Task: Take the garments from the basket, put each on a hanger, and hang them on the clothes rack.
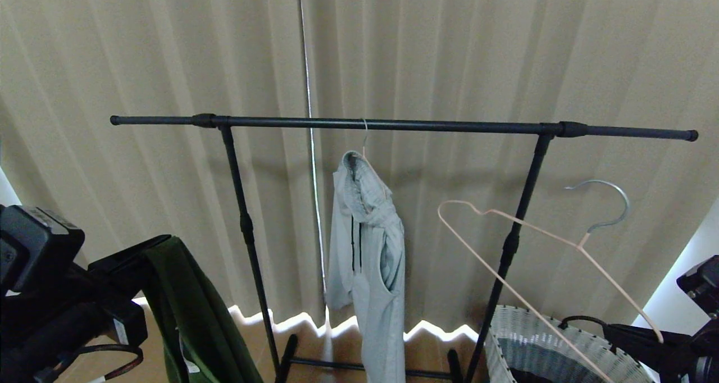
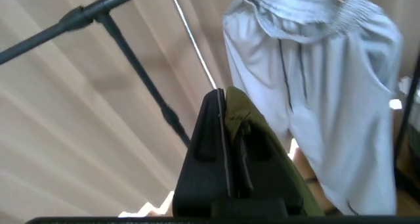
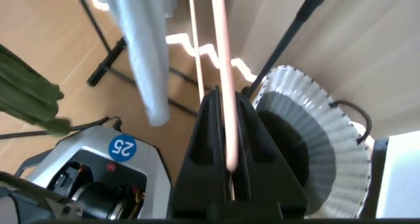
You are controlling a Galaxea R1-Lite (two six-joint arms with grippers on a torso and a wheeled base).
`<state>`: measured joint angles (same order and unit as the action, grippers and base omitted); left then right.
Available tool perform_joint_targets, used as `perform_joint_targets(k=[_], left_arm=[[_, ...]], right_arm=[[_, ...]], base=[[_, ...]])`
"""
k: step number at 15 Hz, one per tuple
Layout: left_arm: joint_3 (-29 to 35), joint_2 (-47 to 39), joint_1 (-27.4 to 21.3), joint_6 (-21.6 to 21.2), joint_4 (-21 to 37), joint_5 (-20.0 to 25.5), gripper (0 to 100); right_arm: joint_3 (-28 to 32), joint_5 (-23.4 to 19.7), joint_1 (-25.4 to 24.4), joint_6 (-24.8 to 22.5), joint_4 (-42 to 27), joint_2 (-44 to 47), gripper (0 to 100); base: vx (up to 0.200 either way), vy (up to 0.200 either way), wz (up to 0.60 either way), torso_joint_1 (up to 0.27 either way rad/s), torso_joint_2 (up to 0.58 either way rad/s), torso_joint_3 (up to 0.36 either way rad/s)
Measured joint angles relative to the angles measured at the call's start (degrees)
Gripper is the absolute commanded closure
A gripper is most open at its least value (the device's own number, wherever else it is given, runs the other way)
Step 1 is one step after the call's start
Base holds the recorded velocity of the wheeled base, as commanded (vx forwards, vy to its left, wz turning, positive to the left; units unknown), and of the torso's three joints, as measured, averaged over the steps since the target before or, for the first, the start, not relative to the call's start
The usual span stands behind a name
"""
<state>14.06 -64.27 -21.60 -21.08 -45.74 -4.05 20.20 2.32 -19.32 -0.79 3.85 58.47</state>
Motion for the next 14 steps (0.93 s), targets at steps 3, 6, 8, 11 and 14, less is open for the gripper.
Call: perform_joint_targets(k=[3,6,8,11,14], left_arm=[[-0.8,0.1,0.7,0.1,0.1,0.0,100],[-1.7,0.0,2.3,0.1,0.0,0.0,100],[-2.2,-0.1,2.6,0.0,0.0,0.1,100],[-2.3,-0.9,2.7,0.0,0.0,0.1,100],[-1.6,-2.5,2.7,0.3,0.0,0.0,100]], right_arm=[[-0.8,0.0,0.0,0.1,0.2,-0.3,100],[-1.8,-1.5,0.0,0.3,2.1,-0.2,100],[-3.7,-3.4,0.0,0.0,6.0,0.1,100],[-5.0,-3.5,0.0,-0.1,6.9,1.4,100],[-5.5,-3.7,0.0,0.0,7.0,2.2,100]], base=[[0.0,0.0,0.0,0.0,0.0,0.0],[0.0,0.0,0.0,0.0,0.0,0.0],[0.0,0.0,0.0,0.0,0.0,0.0],[0.0,0.0,0.0,0.0,0.0,0.0],[0.0,0.0,0.0,0.0,0.0,0.0]])
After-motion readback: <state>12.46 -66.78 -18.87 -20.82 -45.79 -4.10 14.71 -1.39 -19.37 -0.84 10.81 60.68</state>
